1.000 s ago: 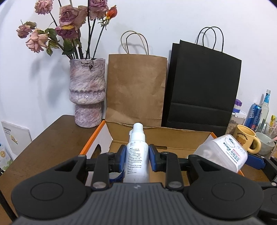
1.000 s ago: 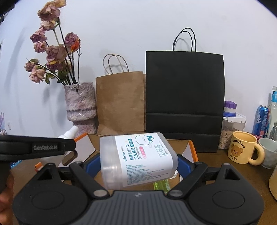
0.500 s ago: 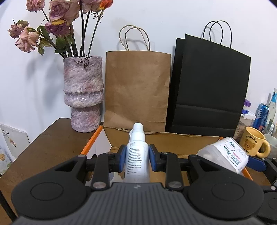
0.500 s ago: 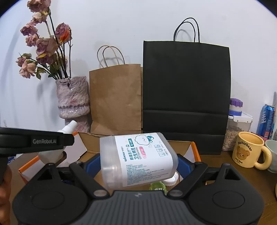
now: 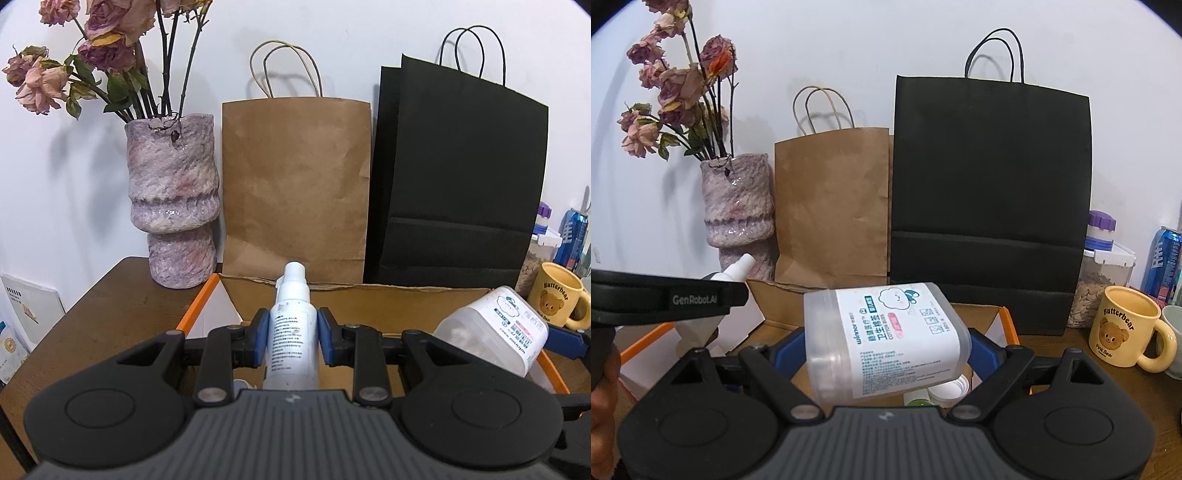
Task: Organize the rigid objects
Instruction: 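Lower both tools into the box and open them to release both items, then withdraw both open tools upward from the box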
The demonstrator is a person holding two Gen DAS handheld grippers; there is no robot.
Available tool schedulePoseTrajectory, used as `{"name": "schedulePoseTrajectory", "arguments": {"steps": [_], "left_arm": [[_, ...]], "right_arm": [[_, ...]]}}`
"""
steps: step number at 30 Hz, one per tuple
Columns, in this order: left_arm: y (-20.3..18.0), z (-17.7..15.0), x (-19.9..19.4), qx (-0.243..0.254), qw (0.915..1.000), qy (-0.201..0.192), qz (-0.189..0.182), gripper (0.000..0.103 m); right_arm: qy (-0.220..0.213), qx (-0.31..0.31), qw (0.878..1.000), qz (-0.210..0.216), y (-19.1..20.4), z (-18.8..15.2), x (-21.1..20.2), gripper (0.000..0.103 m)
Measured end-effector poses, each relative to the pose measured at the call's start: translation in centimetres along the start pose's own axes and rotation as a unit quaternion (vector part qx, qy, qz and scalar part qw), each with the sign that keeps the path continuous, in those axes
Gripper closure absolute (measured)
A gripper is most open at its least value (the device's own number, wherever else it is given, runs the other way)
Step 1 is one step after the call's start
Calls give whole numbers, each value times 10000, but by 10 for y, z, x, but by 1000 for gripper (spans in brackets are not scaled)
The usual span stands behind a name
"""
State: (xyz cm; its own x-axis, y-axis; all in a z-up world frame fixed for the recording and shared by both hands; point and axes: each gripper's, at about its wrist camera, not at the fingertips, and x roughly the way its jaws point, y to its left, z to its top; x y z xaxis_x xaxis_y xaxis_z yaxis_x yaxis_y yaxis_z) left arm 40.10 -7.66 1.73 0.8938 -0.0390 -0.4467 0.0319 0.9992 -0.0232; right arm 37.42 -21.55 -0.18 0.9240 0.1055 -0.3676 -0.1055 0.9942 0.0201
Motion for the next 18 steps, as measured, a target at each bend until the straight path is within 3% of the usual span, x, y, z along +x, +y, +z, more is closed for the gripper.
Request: {"name": "schedulePoseTrajectory", "arguments": {"steps": [2,4,6,7,18], "left_arm": [[0,-1,0,18,10000,15,56,74],[-1,-1,-2,94,9999,-66,113,65],[0,0,-5,89,9997,-130,199,12],[0,1,-7,89,9995,-195,223,3],[4,4,-8,14,9990,-234,380,0]], "right_arm": [[38,22,10000,40,0,0,0,14],[42,80,9999,58,-2,0,0,15],[19,60,10000,6,-2,0,-1,6],[-2,54,10000,-34,-2,1,-2,0],[16,33,9999,-121,-3,1,-3,0]]}}
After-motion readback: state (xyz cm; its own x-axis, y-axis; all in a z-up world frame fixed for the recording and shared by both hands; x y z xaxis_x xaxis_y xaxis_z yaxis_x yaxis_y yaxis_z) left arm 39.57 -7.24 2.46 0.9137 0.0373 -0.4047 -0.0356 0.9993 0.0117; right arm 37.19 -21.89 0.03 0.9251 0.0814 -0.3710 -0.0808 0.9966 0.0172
